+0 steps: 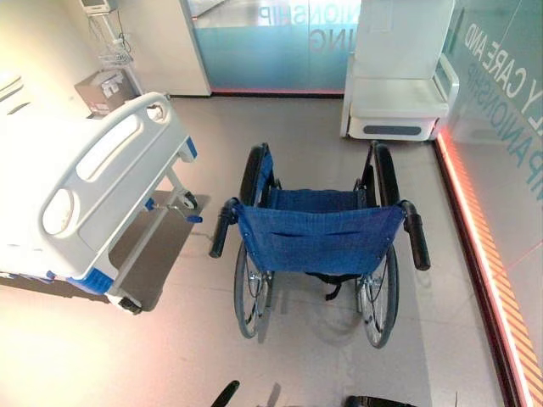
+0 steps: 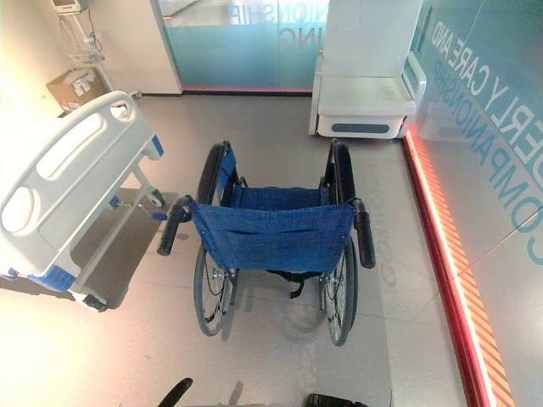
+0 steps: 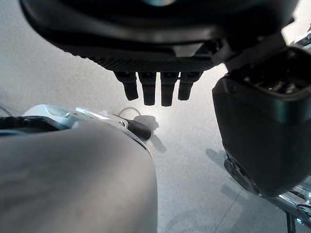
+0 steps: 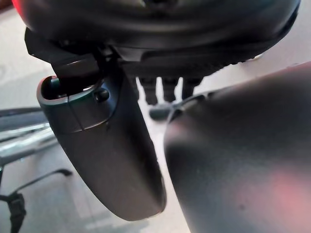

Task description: Push the wheelchair next to the bed

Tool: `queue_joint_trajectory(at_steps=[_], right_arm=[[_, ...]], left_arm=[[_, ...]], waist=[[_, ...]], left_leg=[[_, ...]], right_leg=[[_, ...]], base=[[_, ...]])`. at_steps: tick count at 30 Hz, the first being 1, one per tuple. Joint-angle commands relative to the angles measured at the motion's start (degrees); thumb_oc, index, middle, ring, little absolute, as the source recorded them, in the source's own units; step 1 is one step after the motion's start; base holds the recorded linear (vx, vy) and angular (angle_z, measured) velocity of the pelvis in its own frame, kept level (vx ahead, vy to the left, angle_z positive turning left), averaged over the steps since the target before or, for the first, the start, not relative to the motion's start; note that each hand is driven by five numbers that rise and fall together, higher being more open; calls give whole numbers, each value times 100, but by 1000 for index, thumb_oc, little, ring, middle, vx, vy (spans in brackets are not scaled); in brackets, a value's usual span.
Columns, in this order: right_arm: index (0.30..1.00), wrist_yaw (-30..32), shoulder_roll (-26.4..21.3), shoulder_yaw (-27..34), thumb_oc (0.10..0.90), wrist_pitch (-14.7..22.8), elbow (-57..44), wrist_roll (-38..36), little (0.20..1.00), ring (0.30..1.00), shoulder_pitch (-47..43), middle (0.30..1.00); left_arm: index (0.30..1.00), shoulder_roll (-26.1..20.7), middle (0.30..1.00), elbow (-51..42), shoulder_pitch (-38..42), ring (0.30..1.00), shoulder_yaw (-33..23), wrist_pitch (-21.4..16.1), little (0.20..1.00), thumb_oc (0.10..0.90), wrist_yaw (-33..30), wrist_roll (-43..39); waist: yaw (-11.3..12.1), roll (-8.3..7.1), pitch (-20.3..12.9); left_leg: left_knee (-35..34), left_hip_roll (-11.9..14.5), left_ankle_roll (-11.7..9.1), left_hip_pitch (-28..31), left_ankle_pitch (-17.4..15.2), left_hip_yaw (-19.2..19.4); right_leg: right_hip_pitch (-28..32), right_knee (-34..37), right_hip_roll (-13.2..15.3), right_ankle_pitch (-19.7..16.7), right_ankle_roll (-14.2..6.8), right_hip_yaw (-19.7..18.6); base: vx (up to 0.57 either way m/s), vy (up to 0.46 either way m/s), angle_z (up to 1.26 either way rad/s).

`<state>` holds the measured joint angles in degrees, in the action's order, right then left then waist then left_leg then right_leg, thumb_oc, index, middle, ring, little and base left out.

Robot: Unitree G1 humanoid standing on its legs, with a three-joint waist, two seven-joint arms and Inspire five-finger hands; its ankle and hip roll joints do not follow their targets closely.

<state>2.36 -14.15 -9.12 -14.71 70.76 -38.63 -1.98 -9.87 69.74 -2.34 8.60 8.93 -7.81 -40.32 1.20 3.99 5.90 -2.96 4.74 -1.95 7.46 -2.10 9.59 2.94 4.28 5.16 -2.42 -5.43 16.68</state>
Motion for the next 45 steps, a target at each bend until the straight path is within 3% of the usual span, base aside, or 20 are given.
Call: queue_joint_trajectory(at_steps=[1, 22, 32, 38, 40, 45], right_arm=[[900, -221, 285, -14, 800, -193, 521, 234, 900, 900, -3, 900], [900, -230, 182, 40, 800, -89, 530, 278, 900, 900, -2, 900], [900, -271, -456, 311, 800, 119, -623, -56, 900, 900, 84, 900], [900, 231, -829, 805, 800, 199, -1631, -465, 900, 900, 313, 900], [900, 430, -1162, 1135, 800, 164, -2179, -477, 900, 900, 418, 900], [900, 985, -1845, 1738, 800, 269, -3295, -569, 900, 900, 542, 900]], left_arm=[[900, -69, 900, 247, 216, 900, -4, -124, 900, 800, -115, -15], [900, -178, 900, 207, 253, 900, -191, -268, 900, 800, -249, -62], [900, -896, 900, -991, 258, 900, -603, -36, 900, 800, -533, -169], [900, -1464, 900, -1687, 152, 900, -1176, 57, 900, 800, -772, -252], [900, -1829, 900, -2079, 90, 900, -1512, 165, 900, 800, -851, -362], [900, -2529, 900, -2730, -20, 900, -2196, 1, 900, 800, -1021, -726]], waist=[[66, -324, 166], [29, -280, 188], [26, -321, 258], [-13, -365, 196], [-39, -376, 180], [-107, -410, 184]], left_leg=[[-181, -175, -27, -154, 62, 148], [-136, -170, -24, -81, 41, 160], [-114, -155, 4, -159, 78, 149], [-164, -139, -7, -131, 84, 185], [-169, -131, -6, -116, 87, 219], [-172, -134, -9, -55, 52, 264]], right_leg=[[267, -42, 255, 137, -153, 13], [346, -58, 253, 175, -130, -33], [256, -69, 224, 148, -140, -128], [282, -34, 220, 132, -162, -108], [287, -29, 221, 117, -172, -107], [349, -6, 218, 127, -188, -118]], base=[[-1, -28, 3], [14, 0, 0], [8, -2, 0], [0, 0, 0], [0, 0, 0], [2, -1, -2]])
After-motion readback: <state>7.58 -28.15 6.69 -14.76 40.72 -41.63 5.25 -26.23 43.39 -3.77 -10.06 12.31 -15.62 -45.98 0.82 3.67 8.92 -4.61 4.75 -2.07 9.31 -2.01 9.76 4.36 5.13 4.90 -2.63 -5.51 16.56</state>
